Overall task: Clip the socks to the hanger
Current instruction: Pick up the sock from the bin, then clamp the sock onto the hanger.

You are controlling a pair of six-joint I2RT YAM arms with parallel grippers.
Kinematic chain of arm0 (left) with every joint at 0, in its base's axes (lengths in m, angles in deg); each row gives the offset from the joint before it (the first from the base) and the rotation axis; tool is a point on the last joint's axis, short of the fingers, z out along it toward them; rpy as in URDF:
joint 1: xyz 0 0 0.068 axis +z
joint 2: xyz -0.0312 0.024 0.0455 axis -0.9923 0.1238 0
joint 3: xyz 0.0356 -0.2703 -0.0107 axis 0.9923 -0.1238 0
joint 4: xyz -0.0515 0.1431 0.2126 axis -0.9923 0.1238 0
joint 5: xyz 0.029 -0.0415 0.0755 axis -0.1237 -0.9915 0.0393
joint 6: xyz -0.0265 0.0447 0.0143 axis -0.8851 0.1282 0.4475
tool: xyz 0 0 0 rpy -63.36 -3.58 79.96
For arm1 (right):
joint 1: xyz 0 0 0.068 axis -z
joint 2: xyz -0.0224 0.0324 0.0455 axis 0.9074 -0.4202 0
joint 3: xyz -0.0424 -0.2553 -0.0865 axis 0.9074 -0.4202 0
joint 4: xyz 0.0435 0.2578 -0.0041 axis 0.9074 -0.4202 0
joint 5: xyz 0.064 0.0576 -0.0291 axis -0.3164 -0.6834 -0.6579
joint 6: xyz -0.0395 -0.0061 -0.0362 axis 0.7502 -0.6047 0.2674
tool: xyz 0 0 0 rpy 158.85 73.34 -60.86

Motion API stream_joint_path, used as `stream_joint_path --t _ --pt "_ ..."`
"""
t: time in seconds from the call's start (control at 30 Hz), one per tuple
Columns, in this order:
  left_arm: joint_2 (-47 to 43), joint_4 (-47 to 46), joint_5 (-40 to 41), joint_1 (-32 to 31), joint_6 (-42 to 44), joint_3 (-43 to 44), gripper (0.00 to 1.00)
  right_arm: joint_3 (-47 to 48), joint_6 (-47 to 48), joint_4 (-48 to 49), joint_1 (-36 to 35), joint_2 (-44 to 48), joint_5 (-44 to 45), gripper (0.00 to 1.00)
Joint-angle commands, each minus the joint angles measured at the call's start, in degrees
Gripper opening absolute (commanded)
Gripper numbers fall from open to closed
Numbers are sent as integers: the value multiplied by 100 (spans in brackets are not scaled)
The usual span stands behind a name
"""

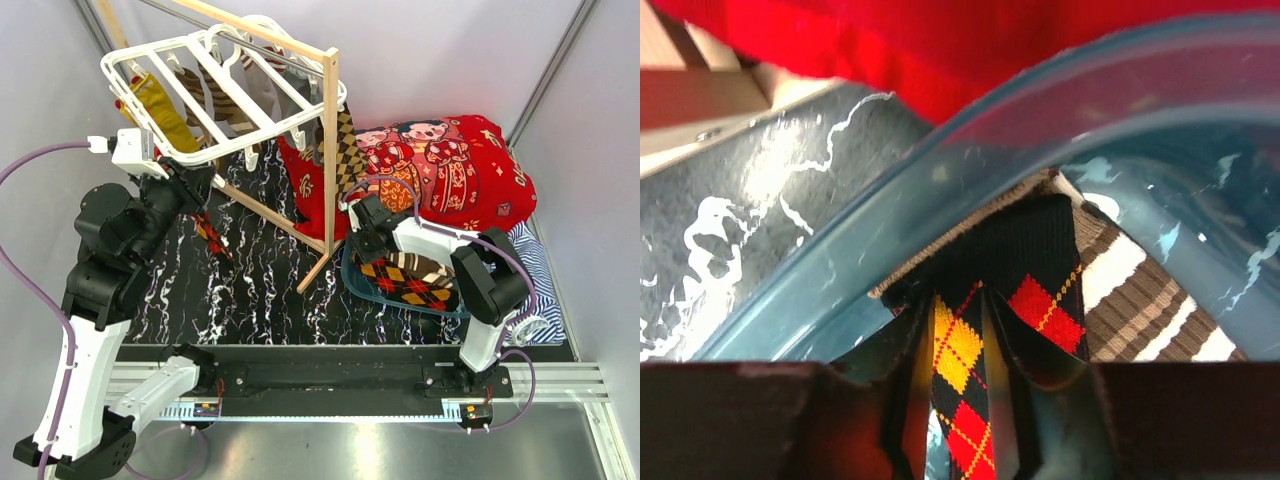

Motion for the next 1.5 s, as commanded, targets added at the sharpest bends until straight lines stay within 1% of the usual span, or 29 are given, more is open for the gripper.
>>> stream_joint_path --t 0.0,0.07,0.13,0.23,0.5,0.7,0.77,0.9,0.97,1.0,1.03,1.17,1.33,1.47 --pt "86 146 -2 28 31 147 18 53 -123 382 31 -93 212 24" --pt "86 146 -2 28 31 138 18 -25 -123 382 31 -50 229 18" --pt "95 137 -2 28 31 147 18 -96 -123 382 31 108 247 6" --pt "113 145 -37 28 14 182 18 -219 -132 329 31 451 247 1" --pt "139 137 -46 28 14 235 18 -378 -123 -83 31 1681 62 0" --pt "157 146 -73 28 5 252 18 -228 -115 -427 22 2481 -455 0" --pt "166 146 -81 28 -4 261 18 -211 -36 -366 -4 2901 -692 0" --pt "157 154 -117 28 -22 296 18 -158 254 -14 -258 3623 -878 0" --pt "157 154 -117 28 -48 288 18 -9 447 178 -556 3843 -922 0" --pt "157 154 -134 28 -48 288 18 53 535 241 -688 3896 -878 0" --pt "157 146 -134 28 -57 296 18 184 623 311 -985 3923 -748 0" --pt "139 154 -134 28 -74 279 18 615 1088 670 -1505 3854 -623 0" --pt "148 146 -152 28 -92 323 18 1133 1484 1216 -1849 3555 -737 0" --pt "166 154 -152 28 -127 375 18 1476 1879 1708 -2087 3037 -799 0"
